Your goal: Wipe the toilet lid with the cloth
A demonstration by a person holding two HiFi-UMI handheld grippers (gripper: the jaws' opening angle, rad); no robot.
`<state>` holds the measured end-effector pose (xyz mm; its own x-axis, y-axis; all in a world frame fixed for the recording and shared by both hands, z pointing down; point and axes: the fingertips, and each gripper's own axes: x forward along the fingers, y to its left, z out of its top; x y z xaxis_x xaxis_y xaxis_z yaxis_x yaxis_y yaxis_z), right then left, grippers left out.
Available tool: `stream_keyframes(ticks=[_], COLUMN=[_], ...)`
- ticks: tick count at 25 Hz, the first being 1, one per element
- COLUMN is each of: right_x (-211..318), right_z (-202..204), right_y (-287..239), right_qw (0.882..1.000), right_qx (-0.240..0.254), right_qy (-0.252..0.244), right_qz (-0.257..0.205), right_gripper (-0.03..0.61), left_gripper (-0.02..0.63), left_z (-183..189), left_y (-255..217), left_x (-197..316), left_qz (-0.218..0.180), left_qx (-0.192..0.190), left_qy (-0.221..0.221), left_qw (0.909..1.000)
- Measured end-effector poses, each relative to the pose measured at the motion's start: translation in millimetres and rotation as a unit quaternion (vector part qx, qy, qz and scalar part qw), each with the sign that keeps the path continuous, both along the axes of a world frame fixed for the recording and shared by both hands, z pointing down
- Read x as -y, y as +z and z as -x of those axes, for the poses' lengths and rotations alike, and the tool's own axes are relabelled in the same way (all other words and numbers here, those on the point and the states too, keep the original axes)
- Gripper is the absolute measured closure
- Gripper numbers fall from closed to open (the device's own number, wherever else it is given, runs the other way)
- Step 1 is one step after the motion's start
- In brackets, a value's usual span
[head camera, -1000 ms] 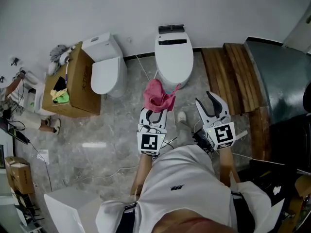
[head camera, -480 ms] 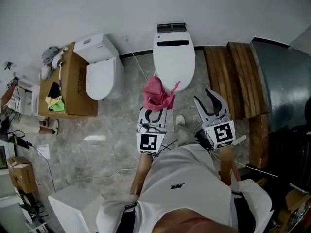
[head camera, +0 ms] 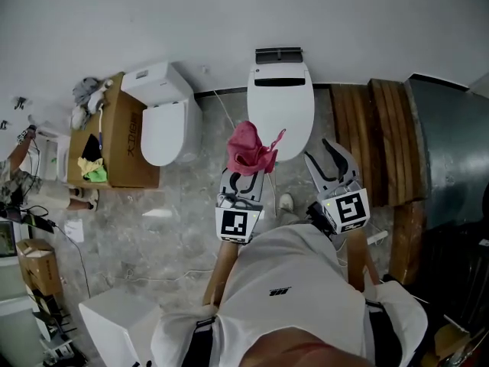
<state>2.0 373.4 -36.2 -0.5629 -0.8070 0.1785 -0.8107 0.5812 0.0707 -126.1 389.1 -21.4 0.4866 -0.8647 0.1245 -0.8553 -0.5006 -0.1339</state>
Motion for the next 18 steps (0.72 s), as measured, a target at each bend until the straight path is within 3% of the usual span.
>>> stream_keyframes(ticks=[10,18], right_x=[52,84], right_z=[-17,-15], right_y=[2,8], right_qw=[1.000,1.000], right_qx=[0.009,0.011], right_qy=[-0.006,-0.001], right_qz=[-0.002,-0.001], right_gripper=[0.387,0.387], left_gripper=[0.505,0.505], left_z=[-10,-11], left_y=[1,-15], left_x=[52,89], left_qz=[0.000,-0.040], left_qx=[-0.001,-0.018], left_qy=[-0.018,-0.016], left_qw=[0.9998,0.9989])
